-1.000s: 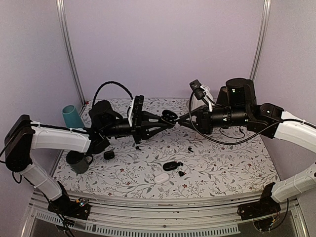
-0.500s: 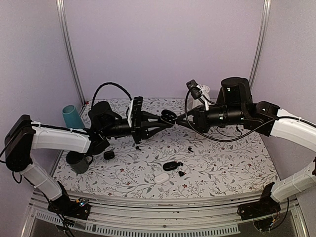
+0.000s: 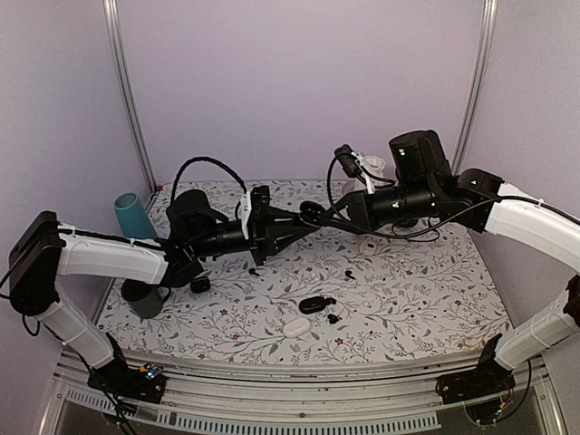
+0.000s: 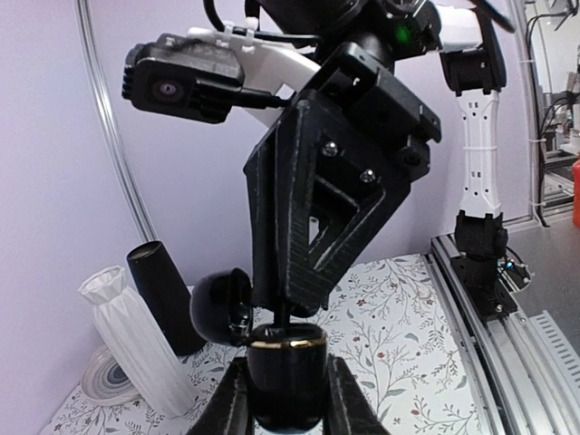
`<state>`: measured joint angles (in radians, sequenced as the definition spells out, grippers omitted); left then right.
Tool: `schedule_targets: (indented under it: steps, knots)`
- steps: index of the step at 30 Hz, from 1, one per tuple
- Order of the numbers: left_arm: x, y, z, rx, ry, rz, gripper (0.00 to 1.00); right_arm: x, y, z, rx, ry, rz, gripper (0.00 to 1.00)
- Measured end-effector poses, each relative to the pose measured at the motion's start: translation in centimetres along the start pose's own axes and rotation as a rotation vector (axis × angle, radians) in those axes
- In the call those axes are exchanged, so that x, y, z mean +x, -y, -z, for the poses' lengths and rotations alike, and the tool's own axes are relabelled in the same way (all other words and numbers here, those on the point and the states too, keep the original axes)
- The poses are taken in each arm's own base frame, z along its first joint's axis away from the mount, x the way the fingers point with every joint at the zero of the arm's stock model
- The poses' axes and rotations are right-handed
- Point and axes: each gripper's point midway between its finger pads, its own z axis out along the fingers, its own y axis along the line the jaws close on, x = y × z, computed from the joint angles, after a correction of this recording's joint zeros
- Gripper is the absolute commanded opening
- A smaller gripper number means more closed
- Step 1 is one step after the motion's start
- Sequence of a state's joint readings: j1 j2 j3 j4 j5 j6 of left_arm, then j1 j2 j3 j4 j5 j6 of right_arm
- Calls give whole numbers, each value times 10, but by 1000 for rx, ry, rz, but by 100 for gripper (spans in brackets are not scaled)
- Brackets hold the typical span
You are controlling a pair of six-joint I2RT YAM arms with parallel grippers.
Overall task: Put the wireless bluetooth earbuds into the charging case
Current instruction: Adjust the left earbud in the left side groove of the charging case.
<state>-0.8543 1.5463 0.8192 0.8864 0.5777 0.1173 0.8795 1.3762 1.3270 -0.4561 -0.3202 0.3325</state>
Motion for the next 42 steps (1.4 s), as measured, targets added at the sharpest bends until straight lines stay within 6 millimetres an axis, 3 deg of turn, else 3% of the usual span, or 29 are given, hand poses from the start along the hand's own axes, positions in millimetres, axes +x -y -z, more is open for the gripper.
schedule_targets:
  steps: [12,14,21,42]
  knots:
    - [13,-6,0,-78,-12,-55,0,1,12,-12,65,-49,-125,18]
    - [15,-7,0,-85,-4,-59,0,1,14,-13,74,-50,-146,24]
    - [18,-1,-4,-86,48,-52,0,1,17,-15,89,-49,-196,30]
    - [16,-6,-9,-148,112,7,0,-9,17,-8,100,6,-166,47]
